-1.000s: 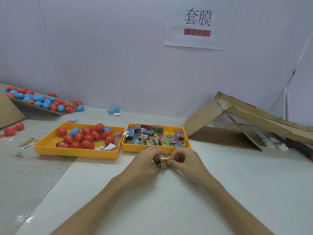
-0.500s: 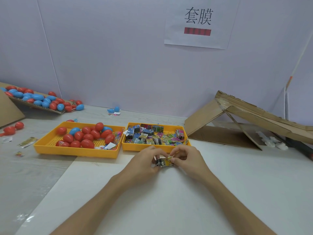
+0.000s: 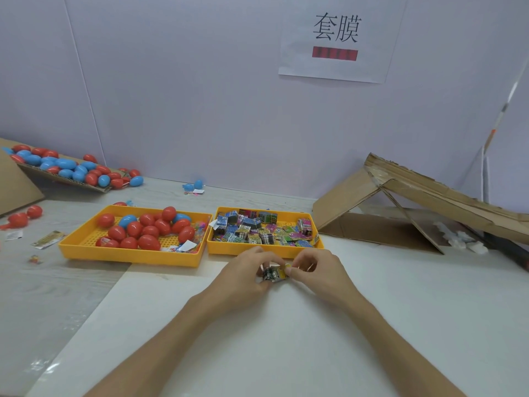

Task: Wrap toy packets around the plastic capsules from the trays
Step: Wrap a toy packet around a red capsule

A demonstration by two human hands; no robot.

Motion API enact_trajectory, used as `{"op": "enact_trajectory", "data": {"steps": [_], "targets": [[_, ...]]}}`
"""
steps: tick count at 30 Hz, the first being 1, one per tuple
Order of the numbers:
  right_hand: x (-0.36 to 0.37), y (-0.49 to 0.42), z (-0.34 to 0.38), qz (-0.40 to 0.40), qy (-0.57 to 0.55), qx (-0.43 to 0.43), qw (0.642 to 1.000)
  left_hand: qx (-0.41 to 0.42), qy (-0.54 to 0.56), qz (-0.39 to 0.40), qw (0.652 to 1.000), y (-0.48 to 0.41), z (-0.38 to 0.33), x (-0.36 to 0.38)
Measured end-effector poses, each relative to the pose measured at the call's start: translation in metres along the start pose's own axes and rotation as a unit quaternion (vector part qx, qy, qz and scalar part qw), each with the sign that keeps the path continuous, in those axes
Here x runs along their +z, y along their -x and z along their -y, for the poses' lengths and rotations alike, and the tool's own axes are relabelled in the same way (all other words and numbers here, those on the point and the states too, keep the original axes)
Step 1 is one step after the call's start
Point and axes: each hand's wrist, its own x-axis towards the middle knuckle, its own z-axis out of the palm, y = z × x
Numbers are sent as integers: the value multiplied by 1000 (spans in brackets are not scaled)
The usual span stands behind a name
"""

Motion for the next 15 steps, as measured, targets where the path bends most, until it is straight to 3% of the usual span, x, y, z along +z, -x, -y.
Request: {"op": "enact_trajectory", "data": {"steps": [15], "targets": [[1,-3,-2,2,51,2,999,-1,-13,7,1000,-2,-1,0]]}}
